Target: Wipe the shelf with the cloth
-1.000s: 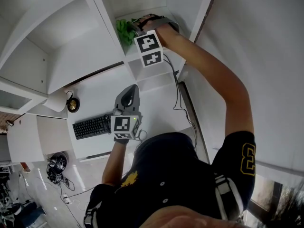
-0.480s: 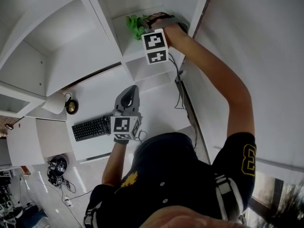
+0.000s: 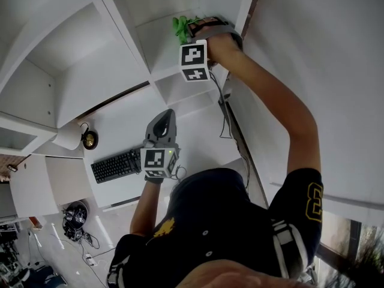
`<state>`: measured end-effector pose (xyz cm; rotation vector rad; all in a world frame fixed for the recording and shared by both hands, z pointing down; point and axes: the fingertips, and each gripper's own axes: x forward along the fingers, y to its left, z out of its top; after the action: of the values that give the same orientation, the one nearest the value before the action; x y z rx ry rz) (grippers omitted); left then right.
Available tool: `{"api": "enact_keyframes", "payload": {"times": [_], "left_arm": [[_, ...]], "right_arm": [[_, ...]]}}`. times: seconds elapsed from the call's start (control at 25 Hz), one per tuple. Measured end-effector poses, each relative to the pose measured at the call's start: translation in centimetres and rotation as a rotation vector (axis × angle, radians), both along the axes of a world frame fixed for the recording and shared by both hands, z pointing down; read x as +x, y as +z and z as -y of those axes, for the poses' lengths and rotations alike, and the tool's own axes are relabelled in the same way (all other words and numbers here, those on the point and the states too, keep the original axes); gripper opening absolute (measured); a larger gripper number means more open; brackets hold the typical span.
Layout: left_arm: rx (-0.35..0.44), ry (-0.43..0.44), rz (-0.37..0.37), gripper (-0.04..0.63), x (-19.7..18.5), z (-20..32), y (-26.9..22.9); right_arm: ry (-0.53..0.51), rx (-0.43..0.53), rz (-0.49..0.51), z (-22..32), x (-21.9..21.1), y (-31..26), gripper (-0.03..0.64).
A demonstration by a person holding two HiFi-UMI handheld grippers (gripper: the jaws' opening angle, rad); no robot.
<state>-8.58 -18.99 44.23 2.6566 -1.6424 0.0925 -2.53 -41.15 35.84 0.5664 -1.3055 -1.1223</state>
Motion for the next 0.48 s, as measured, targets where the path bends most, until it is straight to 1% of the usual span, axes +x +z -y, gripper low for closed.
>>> {"api": "enact_keyframes", "payload": {"times": [0.08,0.12,0.32,0.48], "left_arm": [[-0.004,0.002,0.001,0.017,0.1,0.0,0.1],[-0.005,0.004,0.002,0.017,0.1,0.0,0.1],[-0.007,0.000,-0.001,0.017,0.0,0.0,-0.1],[-0.019,-0.002,0.001,0.017,-0.2,-0.3,0.5]], "right_arm": [[0.065,0.015,-0.037,0.2,1.2,0.2,0.110],[0.082,0.015,-0.040,0.4,1.5,0.2,0.110],[0.120,-0.013,0.011,0.9,2.9,0.0,0.110],[0.130,-0.010,0.012,1.0,3.7,0.0,0.110]]}}
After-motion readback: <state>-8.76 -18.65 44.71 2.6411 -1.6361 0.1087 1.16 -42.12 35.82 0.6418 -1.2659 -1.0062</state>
